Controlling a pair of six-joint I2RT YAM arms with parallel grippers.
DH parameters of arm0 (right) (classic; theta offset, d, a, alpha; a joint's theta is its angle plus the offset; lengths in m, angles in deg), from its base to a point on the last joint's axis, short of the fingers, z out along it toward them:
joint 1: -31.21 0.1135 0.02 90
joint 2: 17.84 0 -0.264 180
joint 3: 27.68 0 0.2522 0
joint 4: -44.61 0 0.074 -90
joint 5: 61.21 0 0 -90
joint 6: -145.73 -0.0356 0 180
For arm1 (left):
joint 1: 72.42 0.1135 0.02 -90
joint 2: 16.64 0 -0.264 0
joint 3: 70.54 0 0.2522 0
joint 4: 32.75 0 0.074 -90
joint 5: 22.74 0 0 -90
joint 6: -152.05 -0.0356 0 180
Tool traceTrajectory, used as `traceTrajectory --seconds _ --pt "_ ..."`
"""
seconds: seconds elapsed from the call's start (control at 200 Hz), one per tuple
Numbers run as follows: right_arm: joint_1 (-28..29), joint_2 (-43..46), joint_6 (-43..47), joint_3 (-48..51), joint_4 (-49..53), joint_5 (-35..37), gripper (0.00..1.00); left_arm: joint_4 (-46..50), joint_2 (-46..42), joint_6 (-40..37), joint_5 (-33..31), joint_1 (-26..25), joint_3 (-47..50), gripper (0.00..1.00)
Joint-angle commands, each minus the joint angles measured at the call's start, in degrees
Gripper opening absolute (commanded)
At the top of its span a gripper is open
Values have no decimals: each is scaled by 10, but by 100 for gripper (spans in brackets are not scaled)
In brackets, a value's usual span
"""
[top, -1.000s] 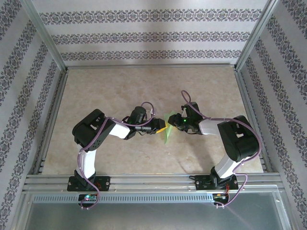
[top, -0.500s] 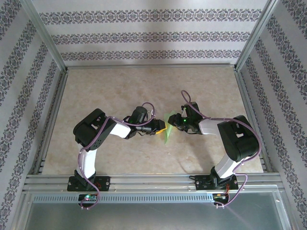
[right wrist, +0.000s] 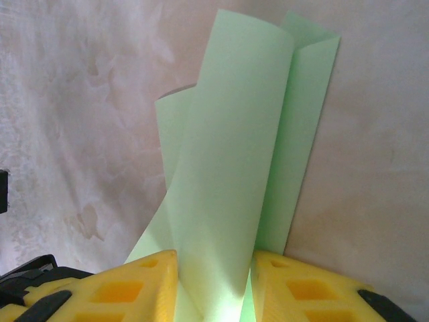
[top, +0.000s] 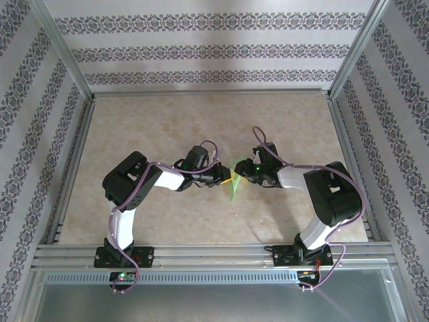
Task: Fold a paper plane with a square sheet of paper (fold left side to right side)
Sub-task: Fold the wing for the fifth time at the center of the table.
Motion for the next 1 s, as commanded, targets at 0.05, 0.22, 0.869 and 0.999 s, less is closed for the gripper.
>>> traceTrajectory --seconds 0.05,0.22,0.869,0.999 --pt "12 -17 14 -2 26 23 36 52 7 -38 -19 4 -16 6" --pt "13 -20 17 -5 32 24 36 74 9 -52 -26 4 -27 6" --pt "16 -17 24 -10 44 27 36 137 22 -81 -51 5 -49 5" --pt "16 -16 24 -12 46 26 36 165 25 -92 -60 5 -60 5"
